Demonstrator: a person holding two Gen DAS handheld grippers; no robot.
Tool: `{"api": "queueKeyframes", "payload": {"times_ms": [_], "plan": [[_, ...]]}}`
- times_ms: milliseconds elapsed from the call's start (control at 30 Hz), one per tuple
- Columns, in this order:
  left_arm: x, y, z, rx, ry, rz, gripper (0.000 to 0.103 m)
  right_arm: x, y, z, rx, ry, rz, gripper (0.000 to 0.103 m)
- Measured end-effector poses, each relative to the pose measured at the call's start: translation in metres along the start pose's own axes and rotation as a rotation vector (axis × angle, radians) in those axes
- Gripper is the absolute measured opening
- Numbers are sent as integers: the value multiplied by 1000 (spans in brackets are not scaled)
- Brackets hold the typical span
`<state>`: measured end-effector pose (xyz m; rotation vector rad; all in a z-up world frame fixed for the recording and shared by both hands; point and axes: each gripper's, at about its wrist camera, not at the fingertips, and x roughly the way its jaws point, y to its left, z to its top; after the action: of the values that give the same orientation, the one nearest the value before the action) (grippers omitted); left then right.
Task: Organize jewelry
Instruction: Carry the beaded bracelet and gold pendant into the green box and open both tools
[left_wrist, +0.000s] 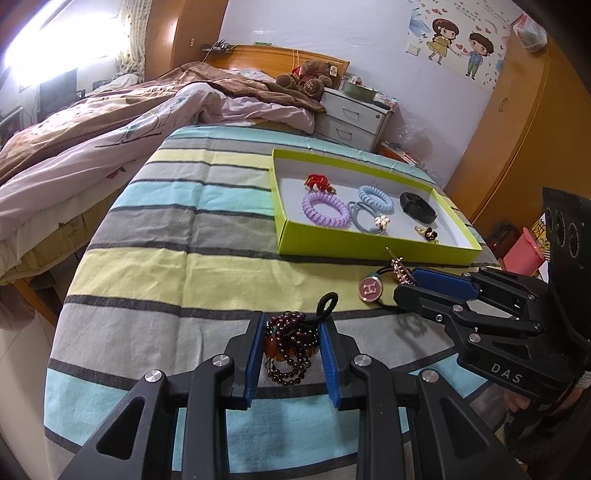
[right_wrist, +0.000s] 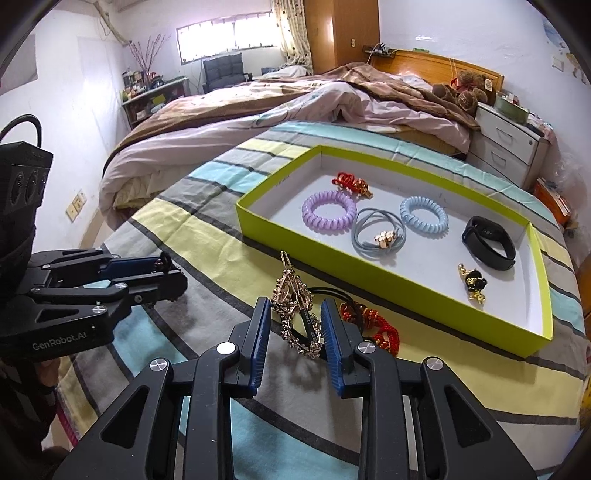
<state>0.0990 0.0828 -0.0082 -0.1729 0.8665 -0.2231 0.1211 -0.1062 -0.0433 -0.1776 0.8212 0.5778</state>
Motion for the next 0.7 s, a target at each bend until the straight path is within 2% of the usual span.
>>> {"api": "queueKeyframes", "payload": {"times_ms": [400, 700], "plan": [[-5, -20, 29, 56, -37, -7, 29, -29, -19, 4, 70, -78, -29, 29], [11, -36, 57, 95, -35, -29, 29, -41, -55, 15, 123, -105, -96, 29]]}}
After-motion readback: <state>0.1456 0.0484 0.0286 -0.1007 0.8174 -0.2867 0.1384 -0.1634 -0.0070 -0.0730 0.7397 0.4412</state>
